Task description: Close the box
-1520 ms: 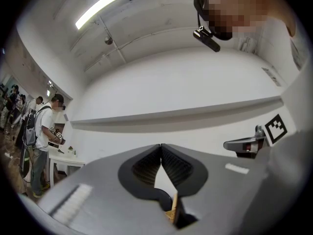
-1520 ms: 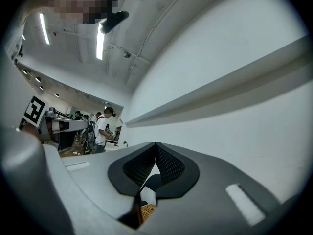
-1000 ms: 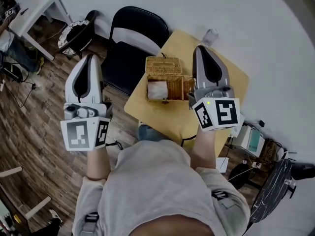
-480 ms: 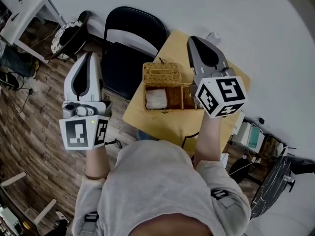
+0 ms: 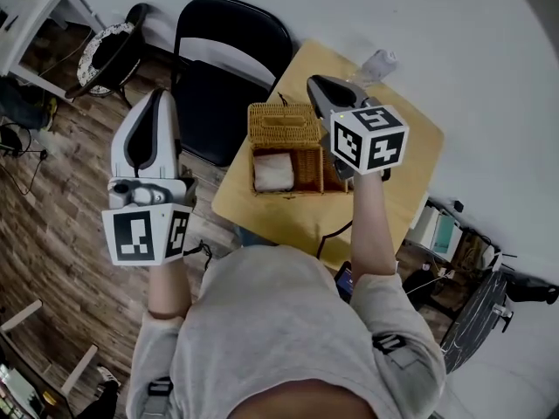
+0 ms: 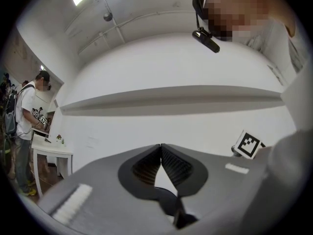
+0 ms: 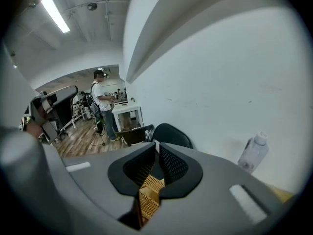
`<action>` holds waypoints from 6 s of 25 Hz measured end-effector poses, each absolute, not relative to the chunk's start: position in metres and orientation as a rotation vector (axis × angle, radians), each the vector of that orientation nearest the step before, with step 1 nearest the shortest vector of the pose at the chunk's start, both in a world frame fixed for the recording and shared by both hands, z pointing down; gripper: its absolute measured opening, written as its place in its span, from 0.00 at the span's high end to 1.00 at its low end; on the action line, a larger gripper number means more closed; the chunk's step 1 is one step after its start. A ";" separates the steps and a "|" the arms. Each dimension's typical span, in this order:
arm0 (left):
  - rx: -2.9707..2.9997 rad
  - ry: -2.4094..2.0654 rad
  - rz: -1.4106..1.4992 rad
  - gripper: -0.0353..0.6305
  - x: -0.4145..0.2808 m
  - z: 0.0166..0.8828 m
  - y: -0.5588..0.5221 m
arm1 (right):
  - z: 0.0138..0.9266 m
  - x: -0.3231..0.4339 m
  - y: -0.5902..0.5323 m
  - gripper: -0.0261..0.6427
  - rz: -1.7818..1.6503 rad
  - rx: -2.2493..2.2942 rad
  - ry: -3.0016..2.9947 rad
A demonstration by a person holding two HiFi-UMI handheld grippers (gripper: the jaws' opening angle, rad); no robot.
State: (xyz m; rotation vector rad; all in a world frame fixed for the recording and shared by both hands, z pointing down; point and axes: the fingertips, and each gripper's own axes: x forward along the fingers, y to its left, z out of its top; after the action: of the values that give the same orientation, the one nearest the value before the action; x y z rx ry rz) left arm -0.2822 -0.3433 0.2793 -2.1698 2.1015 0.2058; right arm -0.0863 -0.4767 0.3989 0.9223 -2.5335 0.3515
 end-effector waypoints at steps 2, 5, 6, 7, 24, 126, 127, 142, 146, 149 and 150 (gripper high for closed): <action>-2.168 2.119 0.199 0.86 -0.284 0.284 -0.345 | 0.419 -0.090 -0.481 0.95 0.430 0.862 -2.504; -2.162 2.141 0.188 0.86 -0.291 0.289 -0.347 | 0.448 -0.097 -0.490 0.95 0.527 0.809 -2.448; -2.159 2.148 0.185 0.86 -0.294 0.291 -0.348 | 0.458 -0.100 -0.493 0.95 0.556 0.797 -2.432; -2.156 2.155 0.183 0.86 -0.297 0.293 -0.349 | 0.466 -0.103 -0.497 0.95 0.587 0.786 -2.420; -2.145 2.266 0.136 0.86 -0.324 0.328 -0.355 | 0.575 -0.124 -0.527 0.80 0.948 0.688 -2.167; -2.361 1.844 0.216 0.86 -0.273 0.275 -0.194 | 0.499 -0.045 -0.297 0.94 0.741 1.008 -2.238; -2.363 1.843 0.216 0.86 -0.274 0.276 -0.192 | 0.502 -0.045 -0.295 0.94 0.743 1.012 -2.236; -2.375 1.850 0.195 0.86 -0.280 0.284 -0.184 | 0.544 -0.037 -0.280 0.94 0.800 1.062 -2.175; -2.372 1.860 0.186 0.86 -0.280 0.287 -0.181 | 0.553 -0.034 -0.278 0.94 0.809 1.067 -2.164; -2.370 1.868 0.178 0.86 -0.281 0.289 -0.178 | 0.559 -0.034 -0.277 0.94 0.813 1.070 -2.154; -2.369 1.871 0.176 0.86 -0.282 0.290 -0.177 | 0.560 -0.034 -0.276 0.94 0.814 1.070 -2.151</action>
State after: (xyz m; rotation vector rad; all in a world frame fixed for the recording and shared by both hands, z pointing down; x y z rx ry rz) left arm -0.2820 -0.1771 0.2900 -2.3693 1.8711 0.1757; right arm -0.0336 -0.2764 0.5602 1.0703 -2.1505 0.8138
